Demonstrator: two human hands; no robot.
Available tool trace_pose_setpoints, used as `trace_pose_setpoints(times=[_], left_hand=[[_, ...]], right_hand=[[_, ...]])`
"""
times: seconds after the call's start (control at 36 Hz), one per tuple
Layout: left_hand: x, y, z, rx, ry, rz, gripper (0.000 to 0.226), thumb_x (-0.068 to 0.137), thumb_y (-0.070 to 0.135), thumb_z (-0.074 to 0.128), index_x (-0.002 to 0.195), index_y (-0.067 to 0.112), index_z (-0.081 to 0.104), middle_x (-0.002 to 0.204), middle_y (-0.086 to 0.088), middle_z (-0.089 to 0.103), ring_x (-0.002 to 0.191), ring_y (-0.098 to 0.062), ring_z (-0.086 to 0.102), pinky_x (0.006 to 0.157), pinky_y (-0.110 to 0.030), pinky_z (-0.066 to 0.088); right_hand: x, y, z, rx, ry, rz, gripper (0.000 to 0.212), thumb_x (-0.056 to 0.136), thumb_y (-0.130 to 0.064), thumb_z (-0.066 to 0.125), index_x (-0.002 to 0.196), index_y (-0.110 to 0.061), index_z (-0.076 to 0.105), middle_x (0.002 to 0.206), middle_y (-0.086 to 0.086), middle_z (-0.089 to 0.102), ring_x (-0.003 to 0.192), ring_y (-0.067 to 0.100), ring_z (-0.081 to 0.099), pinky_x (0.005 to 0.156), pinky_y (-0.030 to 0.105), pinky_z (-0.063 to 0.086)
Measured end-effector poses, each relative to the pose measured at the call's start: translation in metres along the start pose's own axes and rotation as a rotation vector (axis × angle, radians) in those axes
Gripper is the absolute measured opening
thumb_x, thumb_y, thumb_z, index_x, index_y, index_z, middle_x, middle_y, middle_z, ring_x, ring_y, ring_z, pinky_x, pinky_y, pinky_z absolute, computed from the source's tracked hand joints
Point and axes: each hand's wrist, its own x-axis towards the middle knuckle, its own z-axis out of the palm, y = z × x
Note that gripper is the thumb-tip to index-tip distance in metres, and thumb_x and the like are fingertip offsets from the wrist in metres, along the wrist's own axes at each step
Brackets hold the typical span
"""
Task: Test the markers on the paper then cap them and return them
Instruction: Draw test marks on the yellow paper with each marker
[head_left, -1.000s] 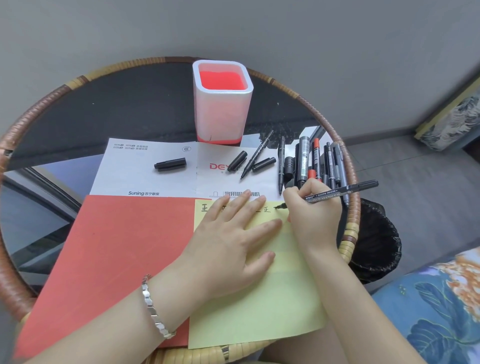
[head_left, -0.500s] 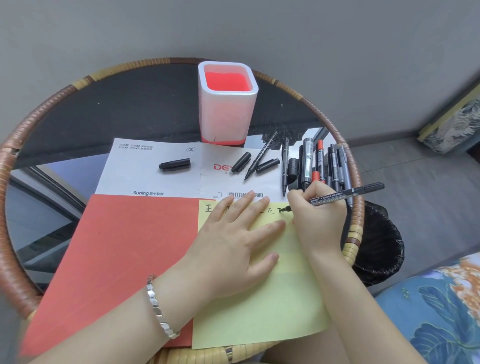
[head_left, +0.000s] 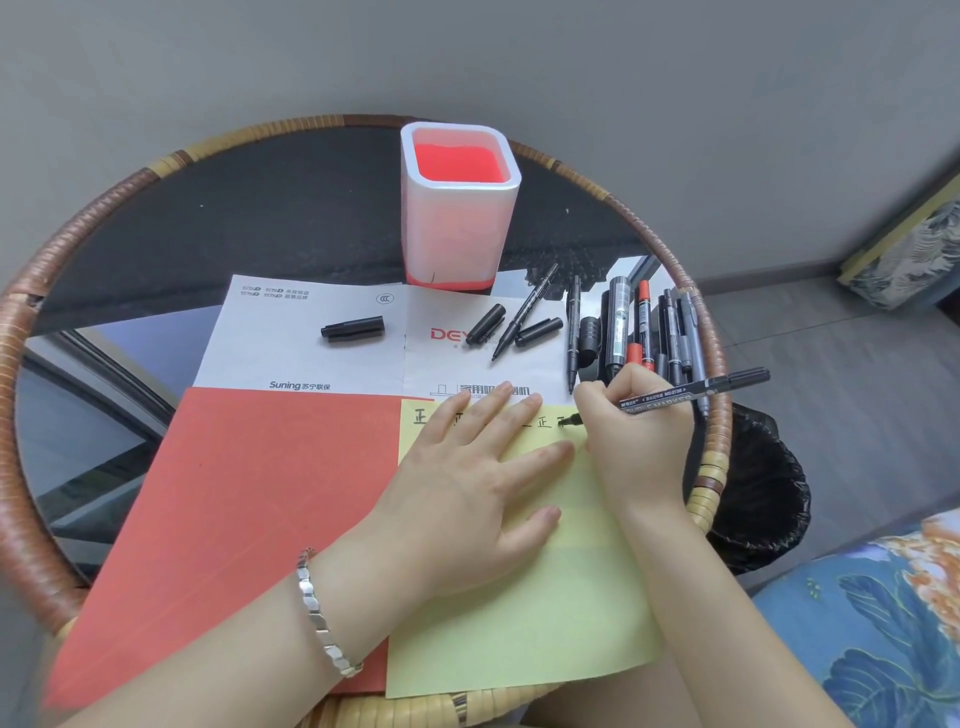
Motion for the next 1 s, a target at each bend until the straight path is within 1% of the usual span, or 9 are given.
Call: trace_pose_setpoints(times=[0.08,0.14,0.31,0.42,0.47,0.58,0.78,0.92,1.0], left_hand=[[0.000,0.000,0.000,-0.003,-0.003,-0.003,0.049,0.080,0.054,0.037,0.122,0.036,0.056,0.136,-0.005,0.052,0.129,-0.027,0.043,0.103,-0.042,0.019],[0.000,0.000,0.001,0.000,-0.003,-0.002,0.050,0.080,0.054,0.037,0.123,0.036,0.056,0.136,-0.005,0.052,0.129,-0.027,0.043,0.103,-0.042,0.018],[0.000,-0.001,0.001,-0.006,0.003,0.001,0.050,0.080,0.054,0.037,0.123,0.035,0.056,0.137,-0.005,0.051,0.130,-0.027,0.043,0.103,-0.042,0.018],[0.000,0.000,0.001,-0.008,0.002,0.000,0.049,0.080,0.054,0.038,0.123,0.036,0.055,0.136,-0.005,0.051,0.129,-0.027,0.043,0.103,-0.042,0.018],[0.000,0.000,0.001,-0.009,-0.004,-0.001,0.049,0.080,0.054,0.038,0.123,0.037,0.055,0.136,-0.004,0.051,0.130,-0.027,0.043,0.104,-0.042,0.018],[-0.001,0.000,0.001,-0.017,-0.006,-0.002,0.049,0.080,0.053,0.037,0.122,0.037,0.056,0.137,-0.005,0.051,0.130,-0.027,0.042,0.104,-0.042,0.018],[-0.003,-0.002,-0.001,-0.081,0.053,-0.010,0.039,0.077,0.049,0.043,0.102,0.029,0.064,0.128,-0.011,0.055,0.122,-0.027,0.048,0.105,-0.040,0.022],[-0.010,-0.012,-0.009,-0.054,0.077,0.005,0.037,0.076,0.050,0.045,0.098,0.028,0.063,0.116,-0.008,0.056,0.113,-0.025,0.043,0.104,-0.043,0.025],[-0.015,-0.021,-0.016,0.020,0.051,0.029,0.039,0.075,0.053,0.043,0.102,0.032,0.063,0.114,-0.005,0.059,0.113,-0.027,0.051,0.105,-0.044,0.033]], right_hand=[[-0.001,-0.002,-0.001,0.015,0.011,0.017,0.031,0.063,-0.009,0.055,0.043,-0.017,0.032,0.038,-0.006,0.034,0.046,0.007,0.031,0.049,0.018,0.028],[-0.001,-0.004,-0.002,0.025,0.020,0.031,0.028,0.062,-0.011,0.053,0.044,-0.014,0.033,0.042,0.003,0.036,0.048,0.014,0.033,0.050,0.023,0.029],[-0.002,-0.002,-0.001,-0.010,-0.006,0.019,0.035,0.065,-0.004,0.058,0.043,-0.014,0.033,0.040,-0.004,0.037,0.046,0.007,0.031,0.048,0.014,0.027],[-0.002,-0.003,-0.002,-0.052,0.037,0.011,0.029,0.064,-0.009,0.054,0.045,-0.013,0.032,0.041,-0.005,0.028,0.049,0.010,0.029,0.050,0.024,0.027],[-0.001,-0.002,-0.003,-0.056,0.063,0.034,0.036,0.067,-0.004,0.056,0.045,-0.016,0.030,0.041,-0.005,0.029,0.050,0.014,0.029,0.051,0.028,0.027],[-0.001,-0.001,-0.005,0.001,0.096,0.088,0.040,0.068,-0.001,0.056,0.044,-0.019,0.030,0.038,-0.007,0.035,0.046,0.008,0.029,0.049,0.019,0.025],[-0.002,-0.010,-0.004,0.154,0.221,0.077,0.034,0.082,-0.017,0.063,0.056,-0.019,0.040,0.052,-0.004,0.042,0.050,0.011,0.042,0.055,0.028,0.038],[-0.004,-0.014,-0.006,0.248,0.172,0.051,0.031,0.082,-0.017,0.067,0.062,-0.020,0.043,0.058,-0.005,0.042,0.049,0.000,0.041,0.054,0.012,0.036],[-0.006,-0.017,-0.007,0.235,0.126,0.042,0.024,0.081,-0.022,0.068,0.068,-0.026,0.049,0.068,-0.009,0.051,0.059,-0.002,0.049,0.062,0.013,0.041]])
